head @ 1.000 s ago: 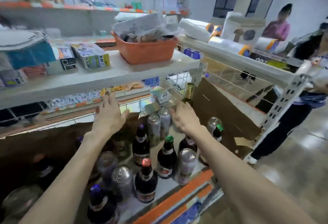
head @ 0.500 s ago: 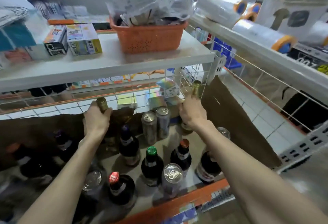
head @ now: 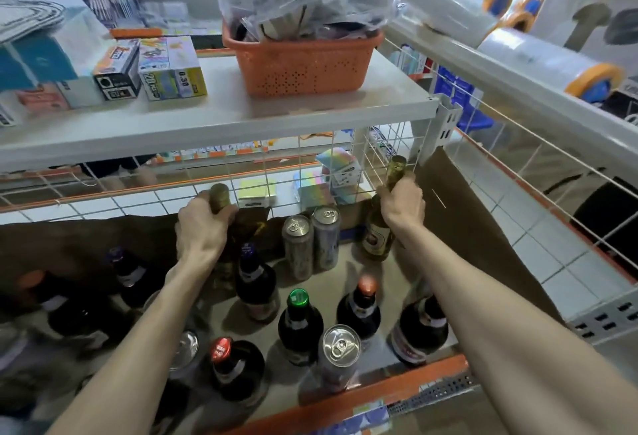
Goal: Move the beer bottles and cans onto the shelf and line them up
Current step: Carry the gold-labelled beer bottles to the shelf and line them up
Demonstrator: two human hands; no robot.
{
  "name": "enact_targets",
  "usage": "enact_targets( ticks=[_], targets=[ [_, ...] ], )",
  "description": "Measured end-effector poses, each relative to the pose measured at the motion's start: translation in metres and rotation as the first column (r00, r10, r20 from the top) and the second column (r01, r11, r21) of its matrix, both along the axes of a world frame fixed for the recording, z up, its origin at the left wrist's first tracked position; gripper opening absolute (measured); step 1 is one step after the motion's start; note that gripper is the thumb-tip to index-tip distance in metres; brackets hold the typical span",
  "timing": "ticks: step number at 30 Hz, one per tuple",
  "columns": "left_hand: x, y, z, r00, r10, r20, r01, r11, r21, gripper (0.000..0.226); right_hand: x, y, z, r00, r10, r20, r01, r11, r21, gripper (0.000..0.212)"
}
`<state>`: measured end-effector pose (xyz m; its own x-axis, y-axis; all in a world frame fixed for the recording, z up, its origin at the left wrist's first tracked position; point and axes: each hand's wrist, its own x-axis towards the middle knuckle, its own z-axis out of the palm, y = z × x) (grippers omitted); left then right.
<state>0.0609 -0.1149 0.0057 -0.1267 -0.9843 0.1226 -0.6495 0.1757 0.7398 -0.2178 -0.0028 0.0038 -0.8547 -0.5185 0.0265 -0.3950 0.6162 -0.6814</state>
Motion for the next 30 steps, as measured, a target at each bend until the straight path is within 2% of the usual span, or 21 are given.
enact_targets(
  ticks=[4, 7, 10, 15, 21, 24, 27, 30],
  targets=[
    [-0.005, 0.001, 0.001, 1.0, -0.009, -0.007, 0.009, 1.0, 0.012, 0.023, -0.007, -0.011, -0.003, 0.997, -0.059, 0.049, 0.063, 0.994, -0.087, 0.032],
    [-0.006, 0.002, 0.0, 1.0, -0.022, -0.02, 0.023, 1.0, 0.011, 0.023, -0.003, -0.011, -0.005, 0.995, -0.1, 0.011, 0.1, 0.989, -0.107, 0.024],
    [-0.006, 0.007, 0.004, 0.999, -0.027, -0.023, 0.028, 1.0, 0.015, 0.023, 0.011, -0.006, -0.008, 0.994, -0.047, -0.098, 0.039, 0.996, -0.076, 0.013],
    [-0.003, 0.012, 0.027, 0.999, 0.006, -0.032, -0.007, 0.999, -0.035, 0.026, 0.038, 0.01, 0.002, 0.988, 0.037, -0.148, -0.051, 0.995, -0.091, 0.014],
    [0.011, 0.033, 0.088, 0.998, -0.031, -0.05, 0.02, 0.978, -0.206, 0.025, 0.083, 0.032, 0.063, 0.968, 0.062, -0.243, -0.101, 0.983, -0.151, 0.015],
    [0.019, 0.043, 0.122, 0.996, -0.043, -0.079, 0.019, 0.959, -0.281, 0.027, 0.112, 0.044, 0.101, 0.969, 0.11, -0.221, -0.153, 0.971, -0.184, 0.014],
    [0.028, 0.054, 0.152, 0.99, -0.065, -0.122, 0.021, 0.944, -0.329, 0.023, 0.138, 0.051, 0.137, 0.921, 0.077, -0.381, -0.173, 0.959, -0.223, 0.021],
    [0.039, 0.067, 0.174, 0.979, -0.088, -0.183, 0.02, 0.94, -0.342, 0.023, 0.166, 0.059, 0.164, 0.905, 0.081, -0.418, -0.217, 0.933, -0.289, 0.025]
  ],
)
